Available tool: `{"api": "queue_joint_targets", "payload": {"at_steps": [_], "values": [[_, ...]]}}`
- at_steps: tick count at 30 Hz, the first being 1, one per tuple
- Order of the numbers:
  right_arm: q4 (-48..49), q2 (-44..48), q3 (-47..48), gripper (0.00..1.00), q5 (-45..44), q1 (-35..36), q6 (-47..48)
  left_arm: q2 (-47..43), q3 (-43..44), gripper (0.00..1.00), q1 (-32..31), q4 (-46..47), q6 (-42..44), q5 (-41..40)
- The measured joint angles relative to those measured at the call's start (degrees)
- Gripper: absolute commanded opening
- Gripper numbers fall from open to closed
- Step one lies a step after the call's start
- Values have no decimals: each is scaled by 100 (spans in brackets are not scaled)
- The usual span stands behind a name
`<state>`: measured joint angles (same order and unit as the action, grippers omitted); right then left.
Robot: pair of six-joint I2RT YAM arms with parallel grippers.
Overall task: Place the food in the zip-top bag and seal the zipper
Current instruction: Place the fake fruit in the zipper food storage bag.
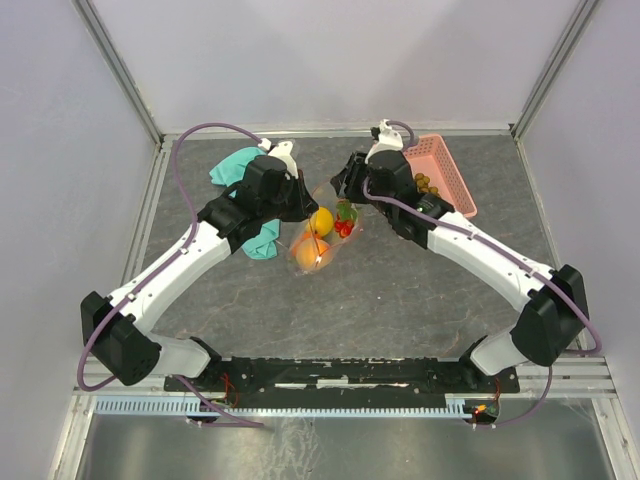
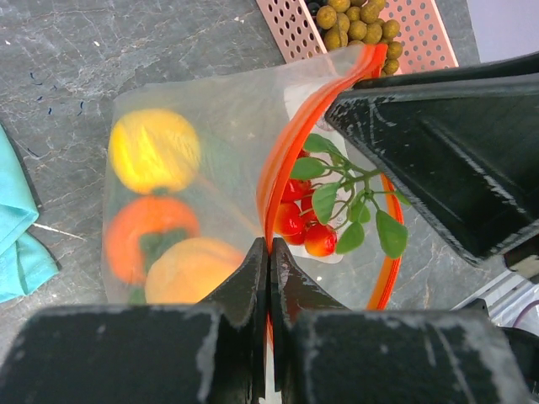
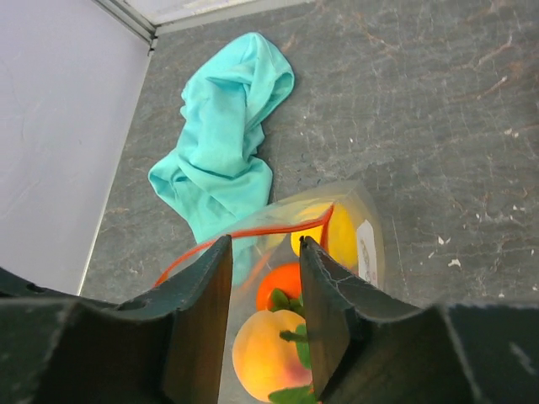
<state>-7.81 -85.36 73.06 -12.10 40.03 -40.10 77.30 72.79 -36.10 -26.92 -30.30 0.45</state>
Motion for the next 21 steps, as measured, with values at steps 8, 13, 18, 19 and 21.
{"api": "queue_joint_targets", "payload": {"at_steps": [8,13,18,19,21], "values": [[-170,0,507,54,271,-2,575,0,0,3,0,-4,0,-35],[-599,39,807,54,533,-44,1008,0,0,3,0,-11,0,-39],[-1311,352,846,54,682,-232,1364,0,0,3,0,-22,0,-39],[-1436,426,844,54,715,-282,1410,0,0,3,0,-22,0,-39],[-1611,597,774,54,772,-365,1497,0,0,3,0,-22,0,-39]]}}
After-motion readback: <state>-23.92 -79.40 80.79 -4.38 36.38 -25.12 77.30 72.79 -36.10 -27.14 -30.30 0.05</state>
